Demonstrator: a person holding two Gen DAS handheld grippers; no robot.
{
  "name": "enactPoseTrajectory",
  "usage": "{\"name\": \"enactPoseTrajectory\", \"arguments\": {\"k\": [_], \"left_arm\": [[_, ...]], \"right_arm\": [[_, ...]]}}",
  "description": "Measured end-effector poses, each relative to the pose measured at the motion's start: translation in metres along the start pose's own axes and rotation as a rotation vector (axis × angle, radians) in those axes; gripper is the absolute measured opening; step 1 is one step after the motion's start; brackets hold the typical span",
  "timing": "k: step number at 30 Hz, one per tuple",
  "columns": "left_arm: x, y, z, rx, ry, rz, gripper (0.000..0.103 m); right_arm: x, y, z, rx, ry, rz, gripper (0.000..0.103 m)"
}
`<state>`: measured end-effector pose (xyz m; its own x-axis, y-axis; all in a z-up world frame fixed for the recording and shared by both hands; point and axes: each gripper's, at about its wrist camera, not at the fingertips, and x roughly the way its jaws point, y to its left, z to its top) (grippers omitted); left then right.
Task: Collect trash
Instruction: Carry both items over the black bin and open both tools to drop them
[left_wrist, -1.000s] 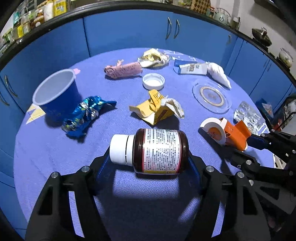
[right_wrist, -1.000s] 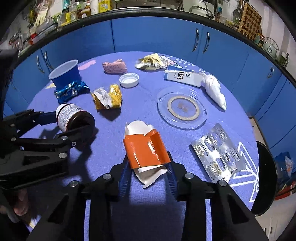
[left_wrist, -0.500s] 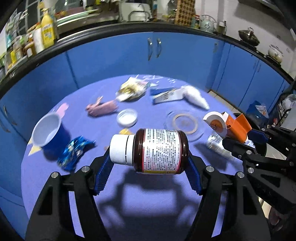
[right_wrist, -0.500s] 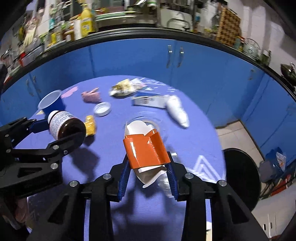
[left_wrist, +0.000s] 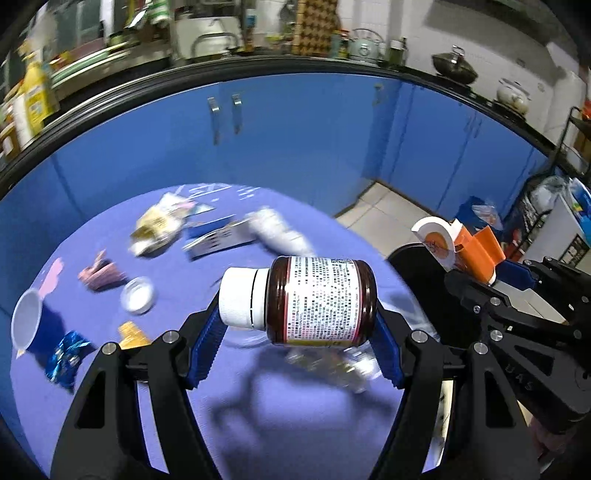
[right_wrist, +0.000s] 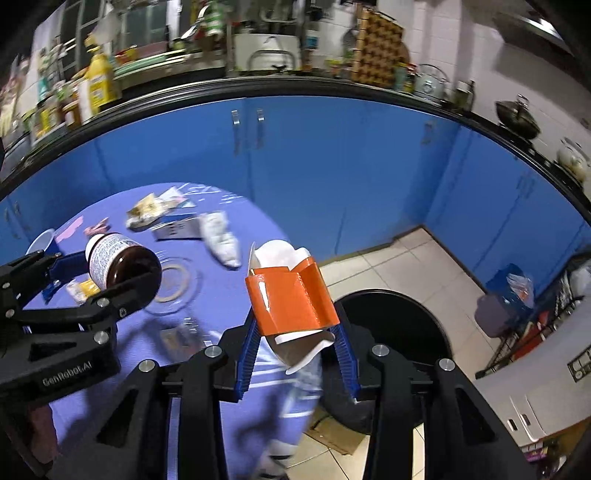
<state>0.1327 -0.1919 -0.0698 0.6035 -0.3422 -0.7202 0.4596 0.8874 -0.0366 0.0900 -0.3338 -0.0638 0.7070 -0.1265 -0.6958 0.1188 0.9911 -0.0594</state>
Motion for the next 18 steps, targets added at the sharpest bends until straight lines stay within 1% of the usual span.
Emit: {"name": "enactPoseTrajectory", "arguments": {"k": [2, 5, 8, 13, 14, 15, 17, 18], "left_arm": [[0.003, -0.014, 0.007, 0.02, -0.004, -0.009, 0.07], [0.006, -0.029, 0.017, 0.04, -0.013, -0.02, 0.07], [0.01, -0.04, 0.027, 0.053, -0.021, -0.019, 0.07], [0.02, -0.054, 0.044, 0.058, -0.023, -0.022, 0.07], [0.022, -0.056, 0.046, 0.06, -0.023, -0.024, 0.07], [0.023, -0.059, 0.049, 0.061, -0.022, -0.025, 0.07], [0.027, -0.064, 0.055, 0.059, -0.022, -0.024, 0.07], [0.029, -0.066, 0.058, 0.058, -0.018, -0.033, 0.07]], "right_arm": [[-0.002, -0.013, 0.002, 0.007, -0.009, -0.03, 0.038], [-0.004, -0.029, 0.004, 0.026, -0.02, -0.054, 0.039], [-0.006, -0.043, 0.006, 0.046, -0.033, -0.066, 0.039], [-0.003, -0.06, 0.009, 0.063, -0.039, -0.099, 0.043], [-0.002, -0.063, 0.01, 0.069, -0.038, -0.104, 0.053], [-0.001, -0.068, 0.01, 0.081, -0.034, -0.128, 0.07], [-0.001, -0.078, 0.01, 0.094, -0.045, -0.176, 0.081], [-0.002, -0.082, 0.008, 0.099, -0.053, -0.179, 0.084]]}}
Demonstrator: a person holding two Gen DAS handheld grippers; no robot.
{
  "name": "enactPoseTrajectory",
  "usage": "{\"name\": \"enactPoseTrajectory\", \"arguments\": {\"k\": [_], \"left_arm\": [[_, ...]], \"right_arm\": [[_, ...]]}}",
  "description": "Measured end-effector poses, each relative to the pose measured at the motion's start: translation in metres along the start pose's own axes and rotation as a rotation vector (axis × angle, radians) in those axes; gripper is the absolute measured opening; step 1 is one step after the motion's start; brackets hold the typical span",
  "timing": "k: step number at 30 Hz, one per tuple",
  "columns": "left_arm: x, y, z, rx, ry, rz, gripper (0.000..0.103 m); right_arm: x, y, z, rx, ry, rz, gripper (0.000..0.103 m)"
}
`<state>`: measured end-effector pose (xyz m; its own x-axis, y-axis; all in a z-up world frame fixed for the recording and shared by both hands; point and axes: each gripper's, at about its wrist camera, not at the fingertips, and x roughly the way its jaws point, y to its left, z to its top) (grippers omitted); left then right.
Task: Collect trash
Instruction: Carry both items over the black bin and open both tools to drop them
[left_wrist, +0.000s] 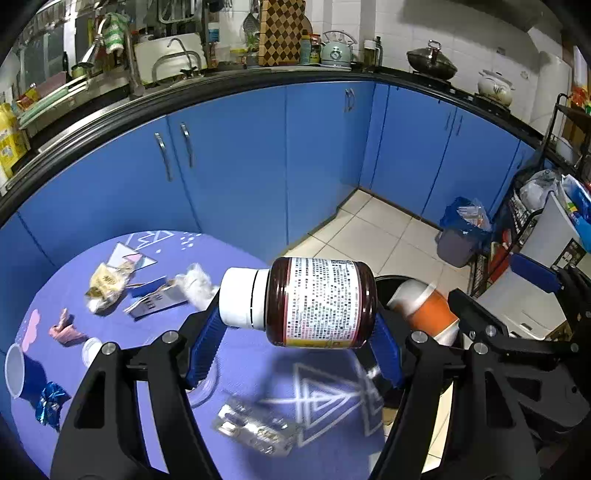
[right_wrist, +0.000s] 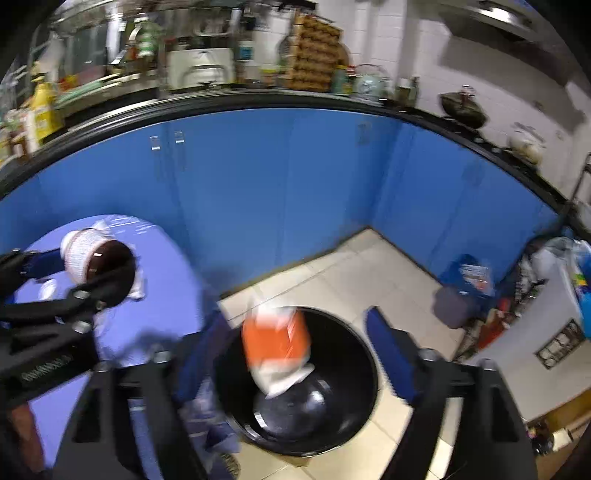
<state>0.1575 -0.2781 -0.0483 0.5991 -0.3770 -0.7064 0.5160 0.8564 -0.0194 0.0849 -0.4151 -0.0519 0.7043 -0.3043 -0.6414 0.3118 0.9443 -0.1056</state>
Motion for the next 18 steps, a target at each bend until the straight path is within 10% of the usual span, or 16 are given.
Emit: {"name": "enactPoseTrajectory", "arguments": {"k": [18], "left_arm": [[0.025, -0.087, 0.032, 0.1, -0.01, -0.066, 0.097]], "right_arm": [[-0.018, -0.102, -0.026, 0.257, 0.003, -0.123, 0.085]]}}
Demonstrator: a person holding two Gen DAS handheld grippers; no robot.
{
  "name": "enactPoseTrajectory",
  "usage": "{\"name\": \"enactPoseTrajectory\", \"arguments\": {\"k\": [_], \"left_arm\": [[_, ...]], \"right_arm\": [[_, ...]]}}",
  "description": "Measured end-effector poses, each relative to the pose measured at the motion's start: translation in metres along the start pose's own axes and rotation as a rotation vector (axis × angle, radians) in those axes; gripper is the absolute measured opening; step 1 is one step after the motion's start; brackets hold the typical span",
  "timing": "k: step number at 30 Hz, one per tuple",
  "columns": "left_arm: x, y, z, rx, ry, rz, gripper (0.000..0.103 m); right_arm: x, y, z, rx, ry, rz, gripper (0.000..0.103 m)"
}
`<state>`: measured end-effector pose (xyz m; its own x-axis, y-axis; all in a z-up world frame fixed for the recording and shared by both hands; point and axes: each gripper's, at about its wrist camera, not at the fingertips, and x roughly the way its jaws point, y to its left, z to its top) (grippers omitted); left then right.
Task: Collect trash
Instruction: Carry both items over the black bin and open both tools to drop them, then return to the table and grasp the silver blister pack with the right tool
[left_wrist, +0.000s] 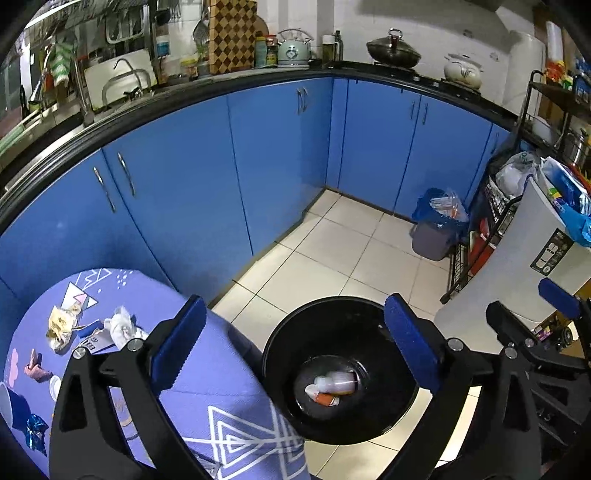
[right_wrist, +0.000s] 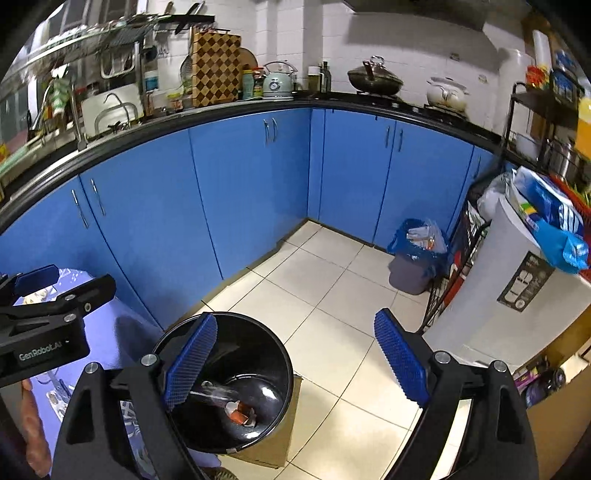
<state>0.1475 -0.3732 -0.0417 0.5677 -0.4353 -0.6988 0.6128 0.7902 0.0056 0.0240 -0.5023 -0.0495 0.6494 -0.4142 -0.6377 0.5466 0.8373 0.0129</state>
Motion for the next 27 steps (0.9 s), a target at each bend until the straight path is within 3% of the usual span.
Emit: {"name": "enactPoseTrajectory", "arguments": {"k": [7, 19, 27], "left_arm": [[-0.003, 0.018, -0.011, -0.026, 0.016, 0.029, 0.099], [-0.046, 0.116, -0.054, -0.165, 0.018, 0.146, 0.099], [-0.065, 0.173, -0.104, -0.226, 0.073, 0.241, 0.099]], "right_arm": [[0.008, 0.034, -0.007, -0.065, 0.035, 0.059, 0.085], [0.003, 0.122, -0.037, -0.21, 0.109, 0.237, 0.085], [0.002, 0.185, -0.062, -0.317, 0.167, 0.343, 0.085]]}}
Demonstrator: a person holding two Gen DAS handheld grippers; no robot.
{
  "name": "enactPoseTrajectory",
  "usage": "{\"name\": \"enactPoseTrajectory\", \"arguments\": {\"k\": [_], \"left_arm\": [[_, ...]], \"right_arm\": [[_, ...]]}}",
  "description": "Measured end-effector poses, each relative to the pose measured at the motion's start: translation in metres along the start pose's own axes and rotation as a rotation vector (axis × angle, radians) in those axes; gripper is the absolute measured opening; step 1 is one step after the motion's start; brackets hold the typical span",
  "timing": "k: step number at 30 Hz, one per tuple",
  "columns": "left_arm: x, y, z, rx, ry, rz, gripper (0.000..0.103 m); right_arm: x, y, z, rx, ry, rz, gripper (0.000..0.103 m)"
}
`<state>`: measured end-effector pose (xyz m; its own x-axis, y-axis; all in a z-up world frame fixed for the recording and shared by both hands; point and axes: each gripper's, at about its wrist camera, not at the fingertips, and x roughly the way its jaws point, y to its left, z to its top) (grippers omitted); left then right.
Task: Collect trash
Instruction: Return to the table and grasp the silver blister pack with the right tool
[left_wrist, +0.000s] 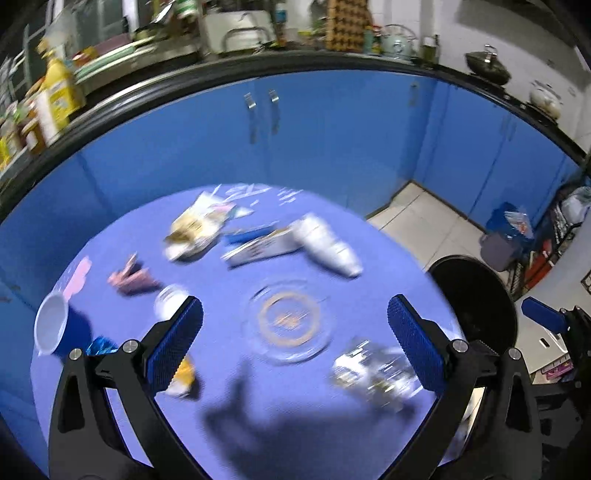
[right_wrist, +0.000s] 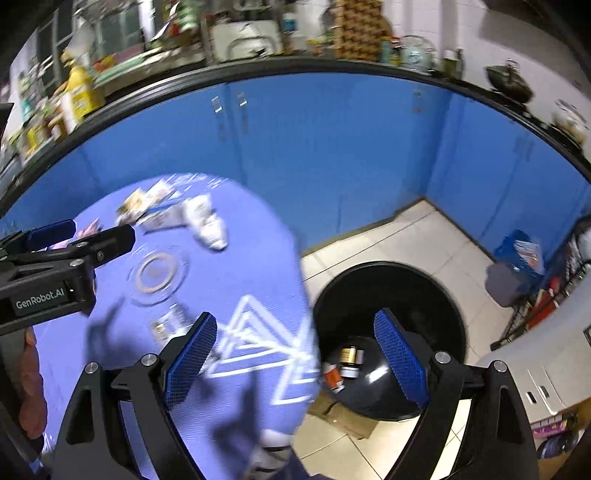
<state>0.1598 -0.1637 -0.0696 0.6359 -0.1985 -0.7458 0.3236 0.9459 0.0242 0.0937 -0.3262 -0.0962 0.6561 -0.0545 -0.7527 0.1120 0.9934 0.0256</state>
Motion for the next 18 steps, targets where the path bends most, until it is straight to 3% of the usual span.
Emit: {"name": "enactPoseTrajectory", "arguments": {"k": [9, 18], "left_arm": [[0.0, 0.056, -0.033, -0.059, 0.032, 0.062, 0.099], [0.013, 0.082, -0.052, -0.073, 0.076, 0.075, 0.099]], "right_arm": [[0.021, 0.044, -0.007, -0.098, 0.058, 0.02, 0.085], [0.035, 0.068, -0.01, -0.145, 0.095, 0.033, 0.085]]}}
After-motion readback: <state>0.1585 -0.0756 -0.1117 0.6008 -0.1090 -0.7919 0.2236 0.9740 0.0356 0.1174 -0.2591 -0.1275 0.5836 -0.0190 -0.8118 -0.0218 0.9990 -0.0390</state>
